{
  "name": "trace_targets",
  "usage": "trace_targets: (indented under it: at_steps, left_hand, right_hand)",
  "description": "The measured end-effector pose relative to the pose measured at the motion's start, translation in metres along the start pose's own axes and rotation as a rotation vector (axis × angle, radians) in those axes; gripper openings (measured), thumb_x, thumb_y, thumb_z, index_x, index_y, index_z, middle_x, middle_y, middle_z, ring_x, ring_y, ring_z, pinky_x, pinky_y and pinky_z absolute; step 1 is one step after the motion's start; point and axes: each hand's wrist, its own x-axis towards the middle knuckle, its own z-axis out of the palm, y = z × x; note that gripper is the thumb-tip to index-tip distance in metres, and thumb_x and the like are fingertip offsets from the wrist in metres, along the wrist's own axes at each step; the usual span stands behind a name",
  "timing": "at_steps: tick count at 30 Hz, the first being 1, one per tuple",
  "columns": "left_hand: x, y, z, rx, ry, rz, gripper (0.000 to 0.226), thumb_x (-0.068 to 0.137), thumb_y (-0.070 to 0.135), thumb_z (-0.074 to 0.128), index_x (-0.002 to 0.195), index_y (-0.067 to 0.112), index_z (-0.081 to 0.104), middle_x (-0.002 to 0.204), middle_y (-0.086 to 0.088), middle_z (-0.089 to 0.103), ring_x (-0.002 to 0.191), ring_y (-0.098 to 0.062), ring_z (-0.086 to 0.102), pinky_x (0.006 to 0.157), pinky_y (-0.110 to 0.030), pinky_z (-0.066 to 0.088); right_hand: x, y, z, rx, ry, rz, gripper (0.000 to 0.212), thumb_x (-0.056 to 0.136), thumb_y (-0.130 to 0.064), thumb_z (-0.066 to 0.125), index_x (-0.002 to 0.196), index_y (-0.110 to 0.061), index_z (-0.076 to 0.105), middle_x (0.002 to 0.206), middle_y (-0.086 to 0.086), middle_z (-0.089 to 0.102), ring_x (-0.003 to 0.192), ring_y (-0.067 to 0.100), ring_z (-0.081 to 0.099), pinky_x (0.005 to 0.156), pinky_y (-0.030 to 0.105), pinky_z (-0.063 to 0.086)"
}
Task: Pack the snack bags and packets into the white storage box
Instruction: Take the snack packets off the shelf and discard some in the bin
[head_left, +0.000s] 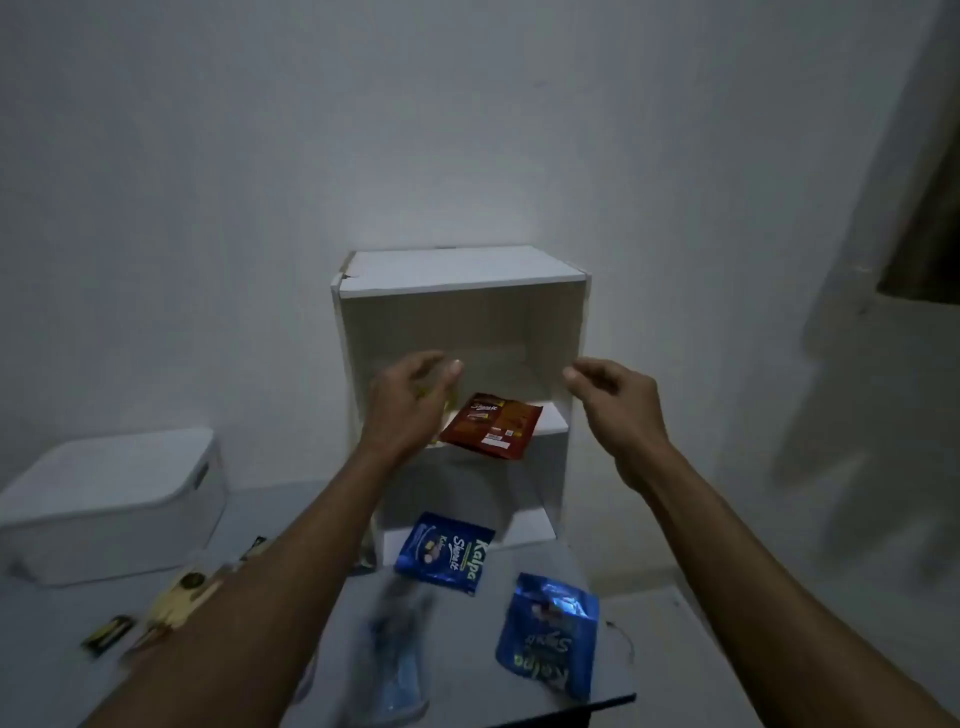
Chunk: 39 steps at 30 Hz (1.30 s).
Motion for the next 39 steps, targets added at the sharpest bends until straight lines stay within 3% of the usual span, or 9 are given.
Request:
trace_targets:
  at_steps: [2, 8, 12, 16, 19, 23, 29, 36, 39]
  left_hand:
    - [0.003, -0.004, 0.008, -0.064, 0.034, -0.102, 0.044, 0.090, 0.042, 0.063, 0.124, 0.013, 0.065, 0.122, -0.004, 0.067, 0.108, -0.011, 0.060, 0.085, -0.023, 0.047]
    - [0.008, -0.054, 0.029, 0.014, 0.122, -0.210, 0.042, 0.085, 0.046, 0.069, 0.115, 0.016, 0.070, 0.112, -0.002, 0.071, 0.101, -0.011, 0.063, 0.086, -0.030, 0.052]
    - [0.017, -0.093, 0.045, 0.131, 0.132, -0.199, 0.039, 0.085, 0.045, 0.070, 0.113, 0.017, 0.072, 0.108, -0.003, 0.072, 0.095, -0.010, 0.061, 0.082, -0.024, 0.044]
    - [0.037, -0.136, 0.066, 0.243, 0.073, -0.179, 0.044, 0.084, 0.047, 0.067, 0.113, 0.014, 0.070, 0.106, -0.010, 0.069, 0.098, -0.024, 0.062, 0.077, -0.029, 0.045]
    - [0.054, -0.173, 0.080, 0.350, 0.021, -0.236, 0.060, 0.081, 0.058, 0.058, 0.125, 0.017, 0.063, 0.120, -0.017, 0.060, 0.112, -0.034, 0.054, 0.090, -0.043, 0.048]
    - [0.064, -0.209, 0.096, 0.424, -0.012, -0.247, 0.065, 0.084, 0.060, 0.059, 0.136, 0.022, 0.055, 0.138, -0.024, 0.047, 0.130, -0.040, 0.039, 0.105, -0.050, 0.038]
    - [0.067, -0.236, 0.113, 0.421, -0.022, -0.229, 0.075, 0.079, 0.072, 0.051, 0.130, 0.019, 0.059, 0.130, -0.018, 0.053, 0.119, -0.038, 0.050, 0.100, -0.053, 0.041]
    - [0.070, -0.241, 0.119, 0.232, 0.033, -0.273, 0.065, 0.079, 0.062, 0.060, 0.127, 0.019, 0.061, 0.132, -0.014, 0.051, 0.120, -0.033, 0.048, 0.101, -0.049, 0.042]
    - [0.067, -0.233, 0.118, 0.176, 0.066, -0.263, 0.062, 0.079, 0.054, 0.069, 0.129, 0.017, 0.061, 0.136, -0.015, 0.048, 0.125, -0.033, 0.045, 0.102, -0.046, 0.042]
  right_hand:
    - [0.010, 0.012, -0.003, 0.050, -0.019, 0.063, 0.035, 0.092, -0.023, 0.066, 0.126, -0.014, 0.063, 0.114, -0.002, 0.064, 0.102, 0.010, 0.057, 0.086, 0.023, 0.045]
    - [0.039, 0.066, 0.016, 0.103, -0.022, 0.209, 0.024, 0.091, -0.018, 0.068, 0.115, -0.015, 0.069, 0.104, -0.003, 0.064, 0.092, 0.008, 0.059, 0.069, 0.014, 0.044]
    - [0.053, 0.104, 0.043, 0.012, 0.007, 0.298, 0.034, 0.090, -0.023, 0.069, 0.123, -0.015, 0.065, 0.118, 0.002, 0.065, 0.100, 0.012, 0.057, 0.086, 0.025, 0.049]
    - [0.067, 0.135, 0.072, -0.082, 0.048, 0.354, 0.049, 0.090, -0.028, 0.070, 0.134, -0.015, 0.057, 0.136, 0.007, 0.059, 0.122, 0.022, 0.055, 0.101, 0.036, 0.045]
    - [0.076, 0.151, 0.095, -0.124, 0.063, 0.382, 0.062, 0.088, -0.031, 0.072, 0.143, -0.015, 0.048, 0.142, 0.009, 0.054, 0.130, 0.026, 0.051, 0.106, 0.041, 0.044]
    - [0.080, 0.168, 0.123, -0.139, 0.111, 0.475, 0.074, 0.085, -0.036, 0.074, 0.147, -0.013, 0.041, 0.142, 0.011, 0.055, 0.127, 0.029, 0.053, 0.106, 0.041, 0.045]
    - [0.083, 0.185, 0.159, -0.040, 0.262, 0.598, 0.049, 0.084, -0.034, 0.075, 0.123, -0.006, 0.065, 0.116, 0.011, 0.070, 0.091, 0.022, 0.062, 0.089, 0.033, 0.050]
    - [0.094, 0.194, 0.168, 0.092, 0.408, 0.616, 0.017, 0.080, -0.026, 0.080, 0.093, -0.015, 0.077, 0.084, 0.001, 0.075, 0.083, 0.024, 0.071, 0.089, 0.047, 0.056]
    - [0.090, 0.192, 0.158, 0.085, 0.438, 0.550, 0.015, 0.083, -0.028, 0.077, 0.093, -0.018, 0.078, 0.081, -0.002, 0.075, 0.080, 0.022, 0.071, 0.086, 0.048, 0.058]
